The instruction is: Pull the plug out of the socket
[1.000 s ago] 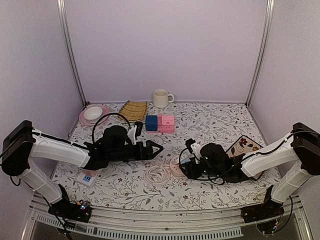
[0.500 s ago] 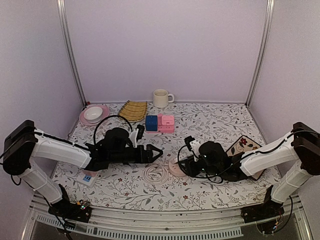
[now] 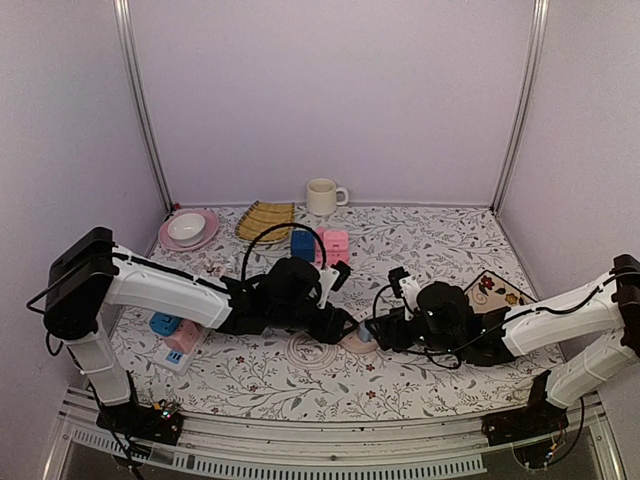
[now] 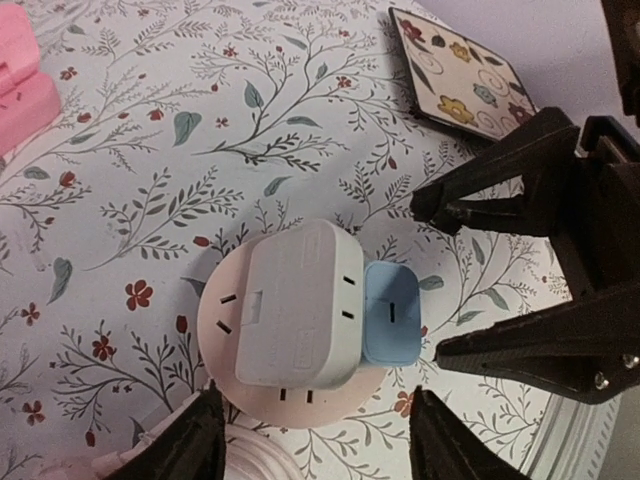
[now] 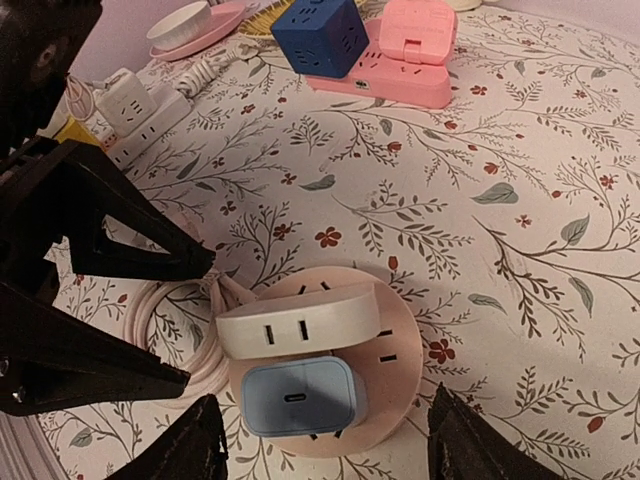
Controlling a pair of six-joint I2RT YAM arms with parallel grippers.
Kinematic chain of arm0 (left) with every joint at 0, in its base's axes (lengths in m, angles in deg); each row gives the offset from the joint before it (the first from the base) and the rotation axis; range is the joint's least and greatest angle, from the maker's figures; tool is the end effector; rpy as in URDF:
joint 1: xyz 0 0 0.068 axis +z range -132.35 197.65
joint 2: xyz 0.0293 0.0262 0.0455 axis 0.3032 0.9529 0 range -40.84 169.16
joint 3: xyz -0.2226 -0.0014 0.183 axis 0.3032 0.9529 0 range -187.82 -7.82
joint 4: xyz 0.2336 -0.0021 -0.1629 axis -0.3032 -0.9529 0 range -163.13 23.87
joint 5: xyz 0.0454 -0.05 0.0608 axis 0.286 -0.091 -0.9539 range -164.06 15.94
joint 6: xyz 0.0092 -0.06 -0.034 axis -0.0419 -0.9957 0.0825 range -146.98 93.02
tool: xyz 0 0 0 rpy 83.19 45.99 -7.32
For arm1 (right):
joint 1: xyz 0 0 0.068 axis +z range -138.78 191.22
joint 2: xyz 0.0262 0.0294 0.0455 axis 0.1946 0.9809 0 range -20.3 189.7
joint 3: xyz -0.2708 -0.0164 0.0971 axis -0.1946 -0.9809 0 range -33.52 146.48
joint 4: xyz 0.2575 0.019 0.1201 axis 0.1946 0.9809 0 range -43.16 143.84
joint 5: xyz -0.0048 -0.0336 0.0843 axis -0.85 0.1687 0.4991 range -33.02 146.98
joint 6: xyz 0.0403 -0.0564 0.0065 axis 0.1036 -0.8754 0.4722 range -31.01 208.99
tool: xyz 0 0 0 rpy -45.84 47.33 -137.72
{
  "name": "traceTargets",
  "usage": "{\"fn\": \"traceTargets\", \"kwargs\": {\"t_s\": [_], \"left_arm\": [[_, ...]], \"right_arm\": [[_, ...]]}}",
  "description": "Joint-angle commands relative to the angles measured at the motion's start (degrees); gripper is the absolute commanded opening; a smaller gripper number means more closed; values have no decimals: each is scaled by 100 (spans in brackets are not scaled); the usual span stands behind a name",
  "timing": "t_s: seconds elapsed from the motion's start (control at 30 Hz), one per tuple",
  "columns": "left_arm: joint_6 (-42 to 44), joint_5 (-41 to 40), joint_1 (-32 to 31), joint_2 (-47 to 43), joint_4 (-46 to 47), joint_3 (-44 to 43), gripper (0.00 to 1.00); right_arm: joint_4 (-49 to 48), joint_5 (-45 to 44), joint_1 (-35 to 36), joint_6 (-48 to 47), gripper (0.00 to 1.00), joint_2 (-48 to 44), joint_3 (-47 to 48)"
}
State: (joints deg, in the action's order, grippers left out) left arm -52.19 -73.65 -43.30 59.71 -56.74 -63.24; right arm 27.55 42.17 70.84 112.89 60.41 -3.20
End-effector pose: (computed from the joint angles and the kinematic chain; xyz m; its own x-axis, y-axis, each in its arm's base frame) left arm 0.1987 -0.3586 0.1634 -0.6302 0.2573 -0.7325 0.6726 0.6522 -0.3496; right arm 0.1658 0.2543 0.1536 -0.5319 -0.1328 -0.8363 -0.5555 0.8002 0.2262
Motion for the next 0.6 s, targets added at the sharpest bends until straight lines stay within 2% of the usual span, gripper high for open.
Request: {"fn": "traceTargets", "kwargs": {"t_s": [0.0, 0.2, 0.23, 0.3, 0.33, 0.57], "left_arm": [[550, -351, -127, 382, -519, -393, 60], [684, -539, -165, 694, -634, -673, 55], [692, -577, -163, 751, -662, -725, 54], [711, -640, -168, 833, -733, -824, 52], [717, -691, -170, 864, -763, -863, 51], [750, -892, -155, 909, -769, -954, 41]], "right_arm": [[189, -236, 33, 247, 75, -269, -201], [204, -273, 30, 310, 80, -464, -291], [213, -281, 35, 315, 83, -486, -300], [223, -309, 37, 333, 98, -538, -320], [224, -307, 34, 349, 100, -565, -338], [291, -277, 33, 246, 98, -574, -287]]}}
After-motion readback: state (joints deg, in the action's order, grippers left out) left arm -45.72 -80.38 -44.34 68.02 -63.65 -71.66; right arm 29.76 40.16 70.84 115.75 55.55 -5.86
